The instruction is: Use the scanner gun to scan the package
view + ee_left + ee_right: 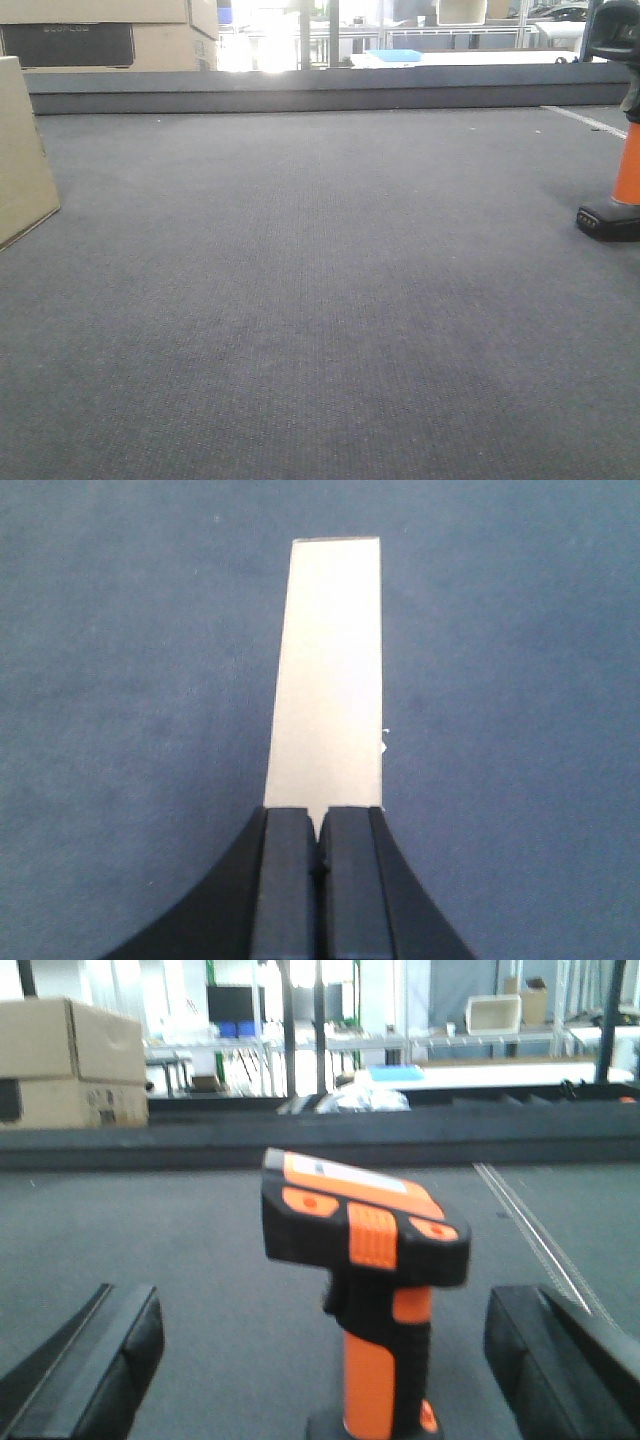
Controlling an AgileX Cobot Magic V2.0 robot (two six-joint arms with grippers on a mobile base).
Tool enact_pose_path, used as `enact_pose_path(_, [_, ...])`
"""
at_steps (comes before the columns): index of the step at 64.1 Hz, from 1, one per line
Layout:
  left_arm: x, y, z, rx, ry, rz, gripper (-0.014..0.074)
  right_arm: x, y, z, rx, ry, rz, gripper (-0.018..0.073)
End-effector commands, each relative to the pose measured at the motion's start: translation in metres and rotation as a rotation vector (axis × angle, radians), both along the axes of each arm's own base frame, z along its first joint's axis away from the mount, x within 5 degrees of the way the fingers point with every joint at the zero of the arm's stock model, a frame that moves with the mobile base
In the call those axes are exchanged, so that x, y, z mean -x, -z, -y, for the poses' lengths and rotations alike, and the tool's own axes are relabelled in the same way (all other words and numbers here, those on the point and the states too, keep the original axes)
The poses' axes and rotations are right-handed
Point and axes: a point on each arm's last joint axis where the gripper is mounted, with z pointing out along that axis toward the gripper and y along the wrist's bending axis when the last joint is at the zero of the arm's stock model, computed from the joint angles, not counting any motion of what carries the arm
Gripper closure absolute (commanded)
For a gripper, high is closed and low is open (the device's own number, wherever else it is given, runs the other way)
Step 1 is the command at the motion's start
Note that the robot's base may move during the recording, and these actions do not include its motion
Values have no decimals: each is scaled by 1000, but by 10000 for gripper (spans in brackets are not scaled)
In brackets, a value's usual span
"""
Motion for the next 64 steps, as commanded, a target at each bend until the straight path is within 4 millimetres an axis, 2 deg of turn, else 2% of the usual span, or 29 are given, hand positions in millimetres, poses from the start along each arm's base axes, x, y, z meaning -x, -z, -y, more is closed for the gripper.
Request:
enact_pose_path(1, [9,5,3,43,6,133,708,10,-3,-1,-22,6,-15,0])
enact_pose_path(8, [20,16,4,47,17,294,708,22,-9,-2,-43,15,-4,5])
enact_pose_path(14, [30,26,6,72,20,408,708,33,-13,-2,-38,25,-3,91])
enact_pose_path(18, [37,32,7,107,17,469,708,40,-15,-3,-35,32,-1,214])
enact_pose_path(28, [50,36,7,85,21,505,708,59,-20,-4,-28,47,24,608])
enact_pose_path(33, [54,36,7,76,23,508,708,67,-22,-3,-34,69,-45,728])
enact_pose_path(40, [62,29,8,94,23,580,708,81,-40,-3,-44,101,-121,727])
enact_pose_path(48, [74,27,8,34,37,727,708,90,-55,-4,-58,102,-100,727])
enact_pose_path(64, [101,69,9,51,33,797,708,90,-58,-13,11,-44,-81,727])
